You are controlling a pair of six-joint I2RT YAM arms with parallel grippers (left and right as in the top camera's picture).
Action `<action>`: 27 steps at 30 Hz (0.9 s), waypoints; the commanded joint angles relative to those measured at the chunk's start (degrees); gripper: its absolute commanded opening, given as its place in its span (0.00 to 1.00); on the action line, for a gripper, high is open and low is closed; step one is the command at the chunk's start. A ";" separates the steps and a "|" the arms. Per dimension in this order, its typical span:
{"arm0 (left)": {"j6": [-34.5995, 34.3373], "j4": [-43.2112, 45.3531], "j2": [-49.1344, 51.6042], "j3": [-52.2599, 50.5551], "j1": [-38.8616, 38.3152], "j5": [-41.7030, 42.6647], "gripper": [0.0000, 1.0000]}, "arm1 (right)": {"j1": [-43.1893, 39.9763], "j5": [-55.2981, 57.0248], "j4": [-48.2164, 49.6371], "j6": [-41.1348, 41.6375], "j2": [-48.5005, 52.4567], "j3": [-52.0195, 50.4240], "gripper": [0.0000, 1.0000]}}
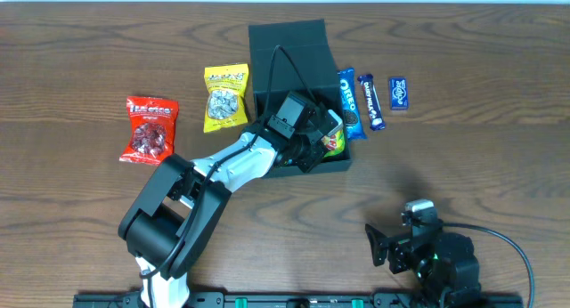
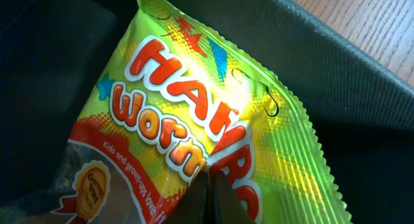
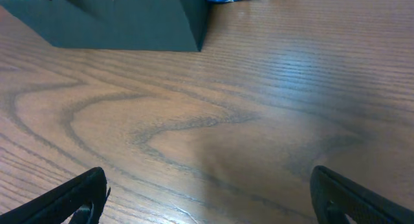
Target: Pack container
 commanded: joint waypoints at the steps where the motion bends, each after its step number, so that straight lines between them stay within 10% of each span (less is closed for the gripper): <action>1: -0.87 -0.55 0.31 1.18 0.11 0.37 0.06 | 0.90 -0.07 0.09 0.57 -0.35 -0.31 0.99; 8: -0.87 -0.61 -6.62 4.90 0.11 -2.40 0.06 | 0.90 -0.07 0.09 0.57 -0.35 -0.31 0.99; 15: 0.70 -2.78 -12.39 5.38 0.17 -23.21 0.06 | 0.90 -0.07 0.09 0.57 -0.35 -0.31 0.99; 27: 1.97 -10.23 -3.52 5.35 0.74 -17.57 0.06 | 0.90 -0.09 0.09 0.57 -0.35 -0.31 0.99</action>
